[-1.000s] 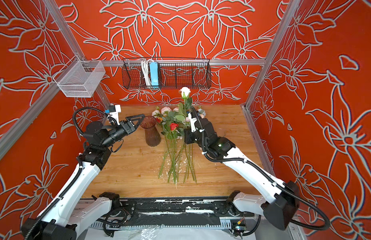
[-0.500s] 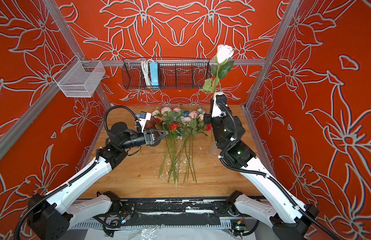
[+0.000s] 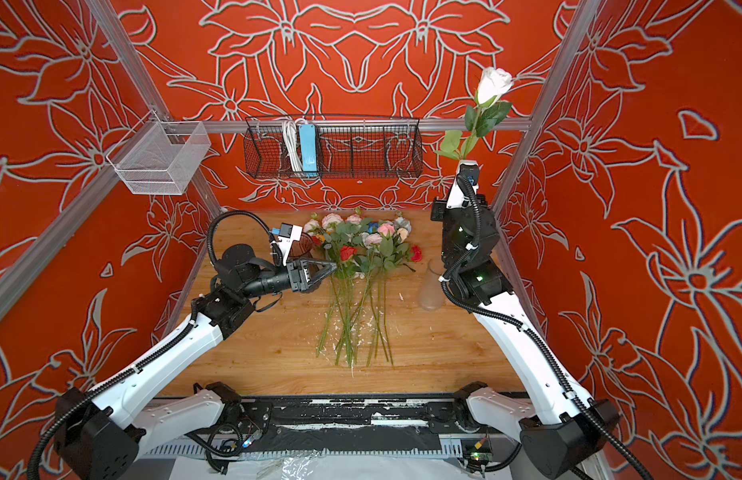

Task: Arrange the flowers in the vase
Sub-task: 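Lower the white rose stem into the clear vase with the right gripper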

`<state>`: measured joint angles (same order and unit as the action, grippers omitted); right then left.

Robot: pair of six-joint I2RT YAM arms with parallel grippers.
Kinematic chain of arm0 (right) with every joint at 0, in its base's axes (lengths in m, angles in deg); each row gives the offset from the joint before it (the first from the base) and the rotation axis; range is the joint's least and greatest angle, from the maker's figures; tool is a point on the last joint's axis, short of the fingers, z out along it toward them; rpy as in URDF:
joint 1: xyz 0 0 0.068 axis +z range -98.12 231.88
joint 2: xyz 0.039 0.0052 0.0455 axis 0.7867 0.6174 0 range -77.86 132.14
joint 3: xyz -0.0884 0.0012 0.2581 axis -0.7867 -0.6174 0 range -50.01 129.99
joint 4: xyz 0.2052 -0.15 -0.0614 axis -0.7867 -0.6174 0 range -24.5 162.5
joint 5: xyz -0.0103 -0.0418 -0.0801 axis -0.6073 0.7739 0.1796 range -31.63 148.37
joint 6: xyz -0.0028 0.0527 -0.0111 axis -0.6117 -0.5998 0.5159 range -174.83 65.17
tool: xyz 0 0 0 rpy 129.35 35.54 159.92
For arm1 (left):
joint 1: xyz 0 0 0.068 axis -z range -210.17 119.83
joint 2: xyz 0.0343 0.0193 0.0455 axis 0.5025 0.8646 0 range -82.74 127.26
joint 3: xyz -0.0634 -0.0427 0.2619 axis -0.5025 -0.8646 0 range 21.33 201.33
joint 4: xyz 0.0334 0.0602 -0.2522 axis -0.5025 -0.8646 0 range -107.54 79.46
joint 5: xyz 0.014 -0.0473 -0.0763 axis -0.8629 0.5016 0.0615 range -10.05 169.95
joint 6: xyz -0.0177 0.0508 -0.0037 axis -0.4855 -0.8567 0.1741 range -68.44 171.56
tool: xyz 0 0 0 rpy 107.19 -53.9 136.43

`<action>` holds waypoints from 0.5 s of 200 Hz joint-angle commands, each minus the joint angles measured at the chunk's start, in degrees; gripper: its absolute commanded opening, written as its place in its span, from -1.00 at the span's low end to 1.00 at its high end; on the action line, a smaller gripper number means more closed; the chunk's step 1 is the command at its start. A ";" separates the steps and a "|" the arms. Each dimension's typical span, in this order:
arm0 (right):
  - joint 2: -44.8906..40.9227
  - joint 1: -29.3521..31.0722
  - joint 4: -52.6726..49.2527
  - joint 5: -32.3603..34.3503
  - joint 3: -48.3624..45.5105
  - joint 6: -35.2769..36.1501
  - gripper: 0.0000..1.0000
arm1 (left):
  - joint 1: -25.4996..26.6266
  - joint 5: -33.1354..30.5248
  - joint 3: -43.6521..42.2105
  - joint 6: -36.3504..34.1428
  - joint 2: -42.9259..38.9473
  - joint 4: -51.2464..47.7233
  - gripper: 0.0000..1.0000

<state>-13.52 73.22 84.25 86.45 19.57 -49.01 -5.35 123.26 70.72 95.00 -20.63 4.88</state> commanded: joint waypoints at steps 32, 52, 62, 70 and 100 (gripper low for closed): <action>-2.85 -2.15 4.63 -3.43 -12.86 -7.31 -1.00 | 0.23 -0.77 1.36 -1.17 -1.35 -0.57 0.96; -2.73 -2.27 1.34 -4.04 -14.44 -9.11 -1.00 | 0.24 -0.95 1.44 -1.25 -1.35 -0.79 0.95; -2.65 -2.27 -2.23 -4.22 -14.47 -10.93 -1.00 | 0.27 -1.03 1.45 -1.30 -1.36 -0.96 0.95; -2.68 -2.23 -2.41 -3.52 -15.74 -12.35 -1.00 | 0.23 -1.11 1.42 -1.41 -1.34 -1.00 0.95; -4.52 -2.27 -2.19 -1.68 -20.76 -14.76 -0.90 | 0.23 -1.04 1.67 -1.25 -1.46 -1.09 0.96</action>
<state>-16.23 71.10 83.18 83.45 1.80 -59.83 -5.35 122.08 70.72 94.34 -21.05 3.63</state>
